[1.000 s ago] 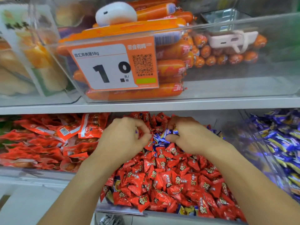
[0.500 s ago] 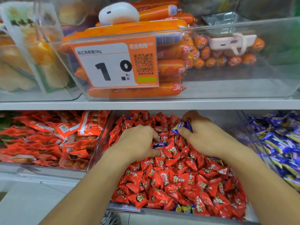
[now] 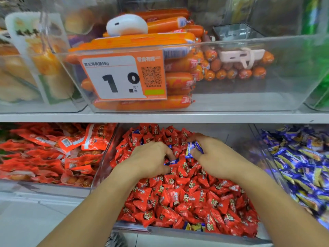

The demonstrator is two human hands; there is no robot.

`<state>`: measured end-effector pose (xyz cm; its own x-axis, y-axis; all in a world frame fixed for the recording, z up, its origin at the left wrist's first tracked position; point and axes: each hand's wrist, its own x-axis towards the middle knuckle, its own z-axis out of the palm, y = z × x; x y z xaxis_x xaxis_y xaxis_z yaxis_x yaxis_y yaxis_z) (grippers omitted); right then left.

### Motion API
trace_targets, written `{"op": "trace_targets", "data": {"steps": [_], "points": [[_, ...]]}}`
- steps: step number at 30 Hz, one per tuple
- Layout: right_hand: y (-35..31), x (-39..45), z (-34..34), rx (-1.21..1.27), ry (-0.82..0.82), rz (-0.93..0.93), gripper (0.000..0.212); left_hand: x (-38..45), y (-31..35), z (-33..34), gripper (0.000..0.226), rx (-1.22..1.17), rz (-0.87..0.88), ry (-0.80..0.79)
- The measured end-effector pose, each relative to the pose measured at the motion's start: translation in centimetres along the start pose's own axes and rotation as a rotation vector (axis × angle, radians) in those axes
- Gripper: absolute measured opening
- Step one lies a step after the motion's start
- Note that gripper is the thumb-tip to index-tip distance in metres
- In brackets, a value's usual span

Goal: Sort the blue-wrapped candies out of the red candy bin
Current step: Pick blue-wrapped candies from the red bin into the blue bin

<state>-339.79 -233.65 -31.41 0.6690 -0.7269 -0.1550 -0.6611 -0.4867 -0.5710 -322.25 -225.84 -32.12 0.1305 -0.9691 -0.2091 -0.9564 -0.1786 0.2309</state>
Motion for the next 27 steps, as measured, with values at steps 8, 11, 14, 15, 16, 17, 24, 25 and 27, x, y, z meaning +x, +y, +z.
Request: {"op": "trace_targets", "data": {"steps": [8,11,14,15,16,17,24,25,27], "points": [[-0.4,-0.2,-0.3,0.121,0.046,-0.044,0.03,-1.4,-1.0,-0.9,0.031,-0.182,-0.055,0.133],[-0.6,-0.5,-0.3,0.184,0.045,-0.086,0.047,-3.0,-1.2,-2.1,0.03,-0.353,-0.047,0.175],[-0.5,-0.9,-0.1,0.331,-0.009,-0.11,0.033,-4.3,0.0,-2.6,0.026,-0.54,-0.012,0.169],[-0.7,-1.1,-0.1,0.461,-0.026,-0.095,0.024,-4.5,0.8,-2.4,0.026,-0.617,-0.009,0.137],[-0.9,-1.4,0.0,0.611,-0.042,-0.072,0.02,-4.5,1.7,-2.0,0.025,-0.71,-0.006,0.105],[-1.1,-1.9,0.1,0.744,-0.056,-0.056,0.018,-4.3,2.7,-1.5,0.024,-0.801,-0.005,0.086],[2.2,-6.9,-3.2,0.54,0.23,-0.203,0.013,-3.3,9.3,-0.1,0.023,-0.95,0.072,0.092],[3.0,-7.9,-3.9,0.536,0.269,-0.206,0.015,-3.4,10.8,0.0,0.022,-0.98,0.074,0.068],[4.5,-9.9,-5.1,0.585,0.321,-0.203,0.018,-3.4,14.0,0.2,0.02,-1.041,0.09,0.037]]}}
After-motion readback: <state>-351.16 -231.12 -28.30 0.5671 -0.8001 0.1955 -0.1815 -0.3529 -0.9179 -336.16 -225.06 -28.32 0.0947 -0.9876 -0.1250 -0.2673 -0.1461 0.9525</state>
